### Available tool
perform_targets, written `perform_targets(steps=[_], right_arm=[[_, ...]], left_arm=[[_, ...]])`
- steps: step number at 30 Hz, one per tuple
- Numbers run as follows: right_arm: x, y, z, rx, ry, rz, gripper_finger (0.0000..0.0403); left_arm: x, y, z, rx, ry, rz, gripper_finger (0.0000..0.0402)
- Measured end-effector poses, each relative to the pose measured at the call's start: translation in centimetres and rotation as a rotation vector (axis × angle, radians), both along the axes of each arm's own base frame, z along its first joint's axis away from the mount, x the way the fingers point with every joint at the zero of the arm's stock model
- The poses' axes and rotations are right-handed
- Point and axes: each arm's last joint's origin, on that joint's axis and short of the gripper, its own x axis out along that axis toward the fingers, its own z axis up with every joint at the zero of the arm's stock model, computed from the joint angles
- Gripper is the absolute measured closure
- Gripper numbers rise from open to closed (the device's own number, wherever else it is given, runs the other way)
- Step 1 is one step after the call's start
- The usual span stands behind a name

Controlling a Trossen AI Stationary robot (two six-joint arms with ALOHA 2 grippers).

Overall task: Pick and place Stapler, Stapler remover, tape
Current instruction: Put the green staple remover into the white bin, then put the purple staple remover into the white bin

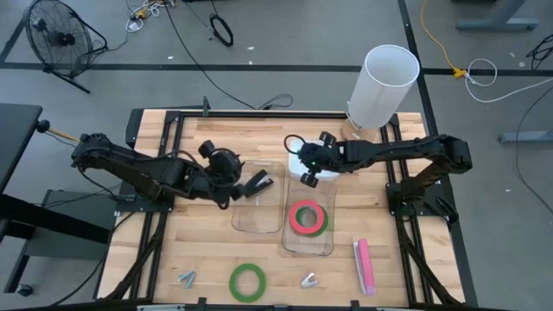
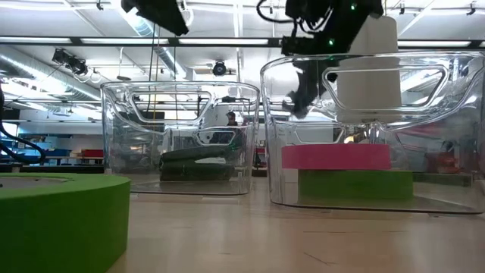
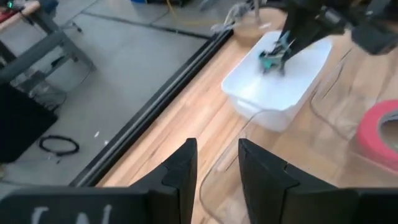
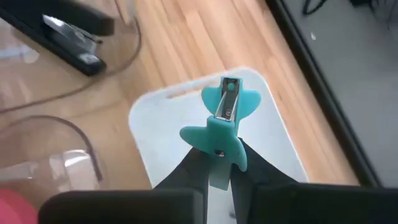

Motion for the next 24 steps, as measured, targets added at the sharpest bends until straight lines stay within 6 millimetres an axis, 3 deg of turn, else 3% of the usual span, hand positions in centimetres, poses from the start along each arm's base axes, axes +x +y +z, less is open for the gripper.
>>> perform_targets(steps=[9, 19, 24], right_arm=[[-1.3, -1.8, -2.0, 0.055, 0.072, -0.069, 0.0371], [-1.4, -1.8, -2.1, 0.046, 0.105, -0.025, 0.0191], [-1.5, -1.4, -1.6, 0.066, 0.104, 0.001, 0.0143]], left_arm=[[-1.4, 0.4, -1.0, -0.034, 0.100, 0.069, 0.0280], [-2.0, 0.0, -1.6, -0.058, 0.111, 0.092, 0.0280], [-2.0, 0.0, -1.6, -0.062, 0.103, 0.095, 0.0280]])
